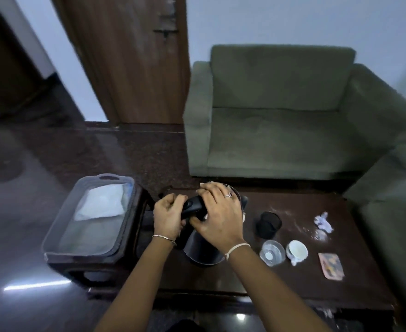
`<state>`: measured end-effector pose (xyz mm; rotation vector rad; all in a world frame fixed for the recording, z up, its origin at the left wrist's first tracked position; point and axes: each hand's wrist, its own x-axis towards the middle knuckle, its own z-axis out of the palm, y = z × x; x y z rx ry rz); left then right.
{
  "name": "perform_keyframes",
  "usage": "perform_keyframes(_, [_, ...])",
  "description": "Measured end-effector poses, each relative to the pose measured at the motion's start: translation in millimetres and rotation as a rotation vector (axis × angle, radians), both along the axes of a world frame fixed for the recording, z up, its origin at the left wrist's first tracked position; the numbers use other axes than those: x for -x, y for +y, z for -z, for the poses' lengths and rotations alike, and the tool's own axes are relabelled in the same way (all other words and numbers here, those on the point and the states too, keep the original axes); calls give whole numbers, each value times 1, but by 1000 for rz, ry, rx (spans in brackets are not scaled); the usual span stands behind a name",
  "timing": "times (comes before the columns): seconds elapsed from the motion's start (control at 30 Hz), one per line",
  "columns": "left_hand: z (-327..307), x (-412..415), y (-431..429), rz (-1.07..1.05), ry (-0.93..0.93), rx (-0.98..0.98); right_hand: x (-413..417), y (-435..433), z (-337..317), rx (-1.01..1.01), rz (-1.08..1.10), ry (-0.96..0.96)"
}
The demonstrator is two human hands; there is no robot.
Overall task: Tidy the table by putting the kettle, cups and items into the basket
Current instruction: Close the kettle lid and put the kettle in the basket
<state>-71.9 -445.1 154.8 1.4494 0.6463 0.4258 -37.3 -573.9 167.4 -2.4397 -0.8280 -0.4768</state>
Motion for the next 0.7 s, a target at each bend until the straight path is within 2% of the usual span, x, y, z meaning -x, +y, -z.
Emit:
perform_keyframes(0.17, [-12,33,56,-176,-14,27,12,54,-7,-57,-173,-92])
perform_keyframes(0.33, [-15,70,118,-308,-24,53,20,114,-2,-129,-391,-70])
perform_keyframes(0.47, [-11,93,173,-380,-36,51,30,162,4,-189,-410,0])
perform_keyframes(0.57, [-5,105,217,-403,-42,55,35,200,10,-204,-324,217])
perform_keyframes(0.7, [4,109,276,-391,-16,55,34,249,24,-360,-307,776])
